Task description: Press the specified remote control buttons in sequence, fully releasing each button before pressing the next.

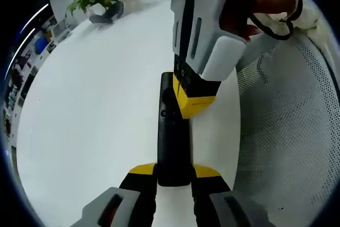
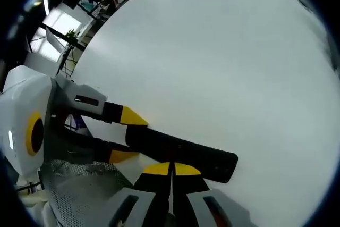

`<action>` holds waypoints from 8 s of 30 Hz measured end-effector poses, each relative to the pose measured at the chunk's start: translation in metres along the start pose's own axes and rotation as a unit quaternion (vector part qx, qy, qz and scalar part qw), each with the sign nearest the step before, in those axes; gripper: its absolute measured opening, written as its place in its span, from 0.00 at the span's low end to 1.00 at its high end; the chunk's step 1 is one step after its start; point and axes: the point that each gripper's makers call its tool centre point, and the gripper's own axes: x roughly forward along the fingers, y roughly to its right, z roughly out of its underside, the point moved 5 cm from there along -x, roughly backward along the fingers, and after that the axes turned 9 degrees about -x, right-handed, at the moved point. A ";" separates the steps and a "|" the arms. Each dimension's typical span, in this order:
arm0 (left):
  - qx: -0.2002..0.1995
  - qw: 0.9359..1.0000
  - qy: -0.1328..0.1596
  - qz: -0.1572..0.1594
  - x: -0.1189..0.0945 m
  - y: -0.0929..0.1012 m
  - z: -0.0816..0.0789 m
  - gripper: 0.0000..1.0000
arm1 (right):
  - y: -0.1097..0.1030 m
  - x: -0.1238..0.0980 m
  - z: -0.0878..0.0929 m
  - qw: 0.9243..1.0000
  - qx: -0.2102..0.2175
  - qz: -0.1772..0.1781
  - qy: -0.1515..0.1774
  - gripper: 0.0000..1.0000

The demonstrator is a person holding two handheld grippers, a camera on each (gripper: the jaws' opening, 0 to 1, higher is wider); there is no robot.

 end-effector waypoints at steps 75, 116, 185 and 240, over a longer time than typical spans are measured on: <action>-0.012 1.000 0.007 -0.004 0.000 0.001 0.000 0.24 | 0.002 0.003 -0.012 0.996 0.036 -0.049 0.071 0.00; -0.007 1.000 -0.001 -0.006 0.000 0.001 -0.001 0.25 | -0.008 0.010 -0.019 0.997 -0.013 -0.038 0.072 0.00; 0.038 0.998 0.032 -0.030 -0.019 -0.115 -0.039 0.24 | 0.018 -0.147 0.003 0.873 -0.065 0.148 0.459 0.69; 0.083 0.994 -0.059 -0.047 0.005 -0.261 -0.102 0.24 | 0.048 -0.152 0.034 0.867 -0.015 0.229 0.443 0.90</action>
